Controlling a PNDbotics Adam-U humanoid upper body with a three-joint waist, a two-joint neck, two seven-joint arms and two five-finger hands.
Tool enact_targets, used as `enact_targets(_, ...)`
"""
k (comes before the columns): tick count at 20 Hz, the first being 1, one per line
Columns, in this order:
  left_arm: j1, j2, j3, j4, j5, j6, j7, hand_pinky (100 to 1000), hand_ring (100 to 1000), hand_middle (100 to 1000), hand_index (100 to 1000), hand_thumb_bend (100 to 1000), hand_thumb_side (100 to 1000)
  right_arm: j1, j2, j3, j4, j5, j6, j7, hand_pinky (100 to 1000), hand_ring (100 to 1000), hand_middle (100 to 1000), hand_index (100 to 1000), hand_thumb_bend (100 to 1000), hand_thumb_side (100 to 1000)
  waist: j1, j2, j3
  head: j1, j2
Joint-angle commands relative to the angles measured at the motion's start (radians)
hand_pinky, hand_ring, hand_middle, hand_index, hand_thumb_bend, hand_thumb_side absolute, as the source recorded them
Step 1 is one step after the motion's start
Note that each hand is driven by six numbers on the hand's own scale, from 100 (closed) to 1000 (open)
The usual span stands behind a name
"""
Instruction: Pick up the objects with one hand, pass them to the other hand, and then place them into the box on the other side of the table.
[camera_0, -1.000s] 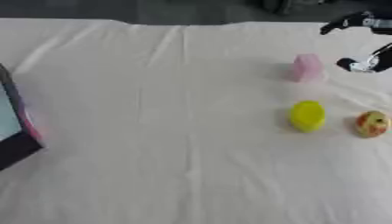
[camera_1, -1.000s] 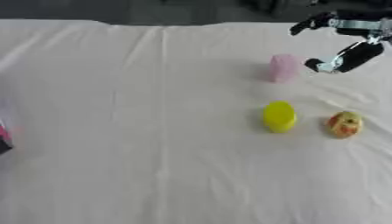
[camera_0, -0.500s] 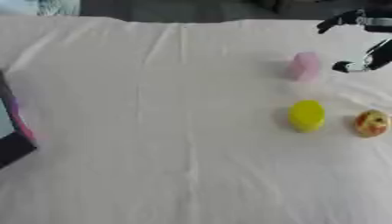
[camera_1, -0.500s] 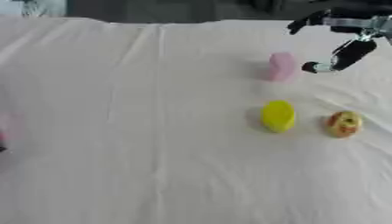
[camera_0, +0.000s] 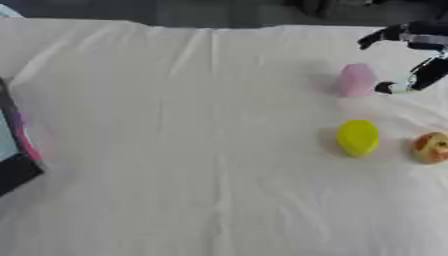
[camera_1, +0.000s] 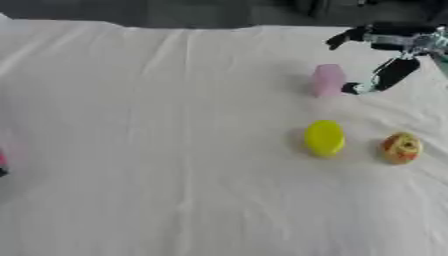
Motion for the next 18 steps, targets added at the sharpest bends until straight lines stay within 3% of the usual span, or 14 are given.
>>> enact_targets(1,-0.013,0.020,0.004,-0.018,-0.004,0.000,-0.003,876,867,934,874,364,711,-0.014,-0.032,-0.017,0.002,0.025,0.003,-0.026,999,1000,883,986,401,352,0.001,-0.014,0.005,-0.007,-0.018)
enact_targets(18,-0.012,0.014,0.006,-0.016,-0.004,0.002,-0.003,878,868,935,874,361,719,-0.008,-0.023,-0.037,0.060,0.113,0.031,-0.098,996,1000,892,985,377,432,-0.005,0.020,0.033,-0.022,-0.031)
